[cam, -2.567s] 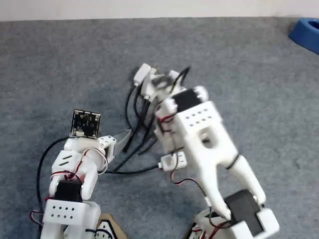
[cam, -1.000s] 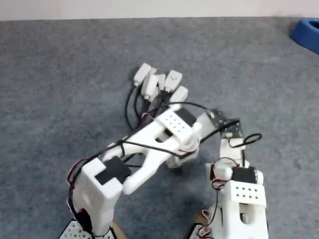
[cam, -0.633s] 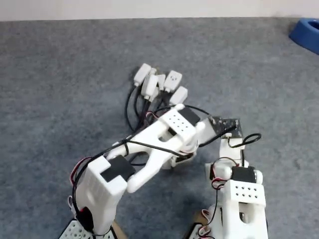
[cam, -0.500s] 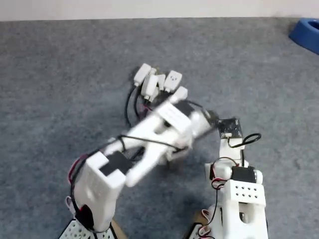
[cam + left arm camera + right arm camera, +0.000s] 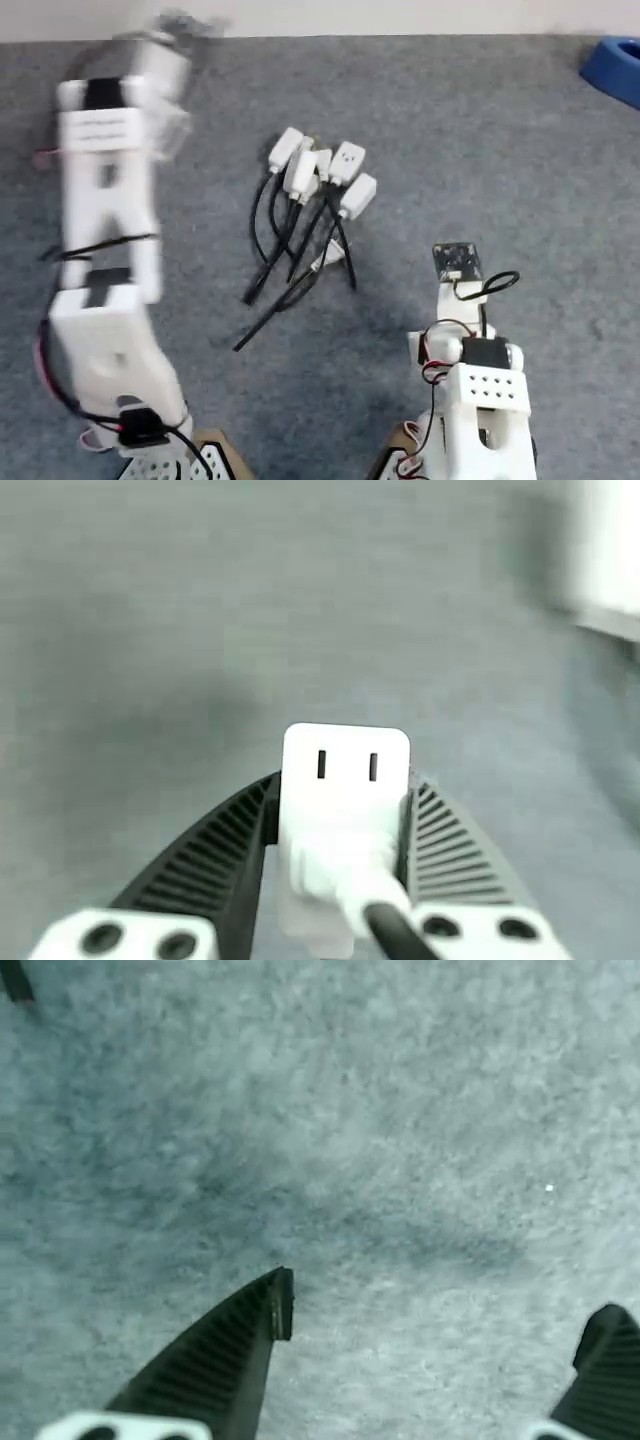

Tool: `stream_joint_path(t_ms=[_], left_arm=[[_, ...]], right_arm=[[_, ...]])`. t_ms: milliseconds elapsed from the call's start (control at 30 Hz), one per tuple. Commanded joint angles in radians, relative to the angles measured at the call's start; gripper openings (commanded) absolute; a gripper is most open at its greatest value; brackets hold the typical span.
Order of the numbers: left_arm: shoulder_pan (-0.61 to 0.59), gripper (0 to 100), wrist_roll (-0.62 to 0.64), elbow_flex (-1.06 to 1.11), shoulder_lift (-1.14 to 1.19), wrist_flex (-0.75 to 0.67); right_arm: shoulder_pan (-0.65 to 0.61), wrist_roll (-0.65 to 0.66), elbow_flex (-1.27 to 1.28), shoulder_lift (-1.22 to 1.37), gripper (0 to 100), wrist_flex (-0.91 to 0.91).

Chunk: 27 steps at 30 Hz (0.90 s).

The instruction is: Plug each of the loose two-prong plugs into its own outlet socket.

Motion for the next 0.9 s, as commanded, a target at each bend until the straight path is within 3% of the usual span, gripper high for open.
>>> stream_joint_path(t_ms=[0,100,267,367,500,600,767,867], left_arm=[[-0.205,7,-0.028,-0.053,0.031,-0.362],[-0.248,7,-0.101,-0.053,0.102,-0.508],[-0.255,8,-0.115,-0.053,0.203,-0.600],[-0.257,19,-0.081,-0.053,0.229,-0.629],[-0.272,41,-0.138,-0.050,0.229,-0.626],[-0.303,51,-0.140,-0.053,0.228,-0.615],[-0.381,59,-0.138,-0.064,0.180,-0.549],[-0.392,60,-0.138,-0.064,0.097,-0.348]], right_arm=[[-0.012,0.011,-0.001,0.005,42.2,-0.013],[-0.012,0.011,-0.001,0.005,42.2,-0.013],[-0.012,0.011,-0.001,0.005,42.2,-0.013],[-0.012,0.011,-0.001,0.005,42.2,-0.013],[-0.012,0.011,0.001,0.005,42.2,-0.013],[-0.012,0.014,0.001,0.005,42.2,-0.013],[-0.012,0.015,0.001,0.005,42.2,-0.015],[-0.012,0.012,0.002,0.005,42.2,-0.015]])
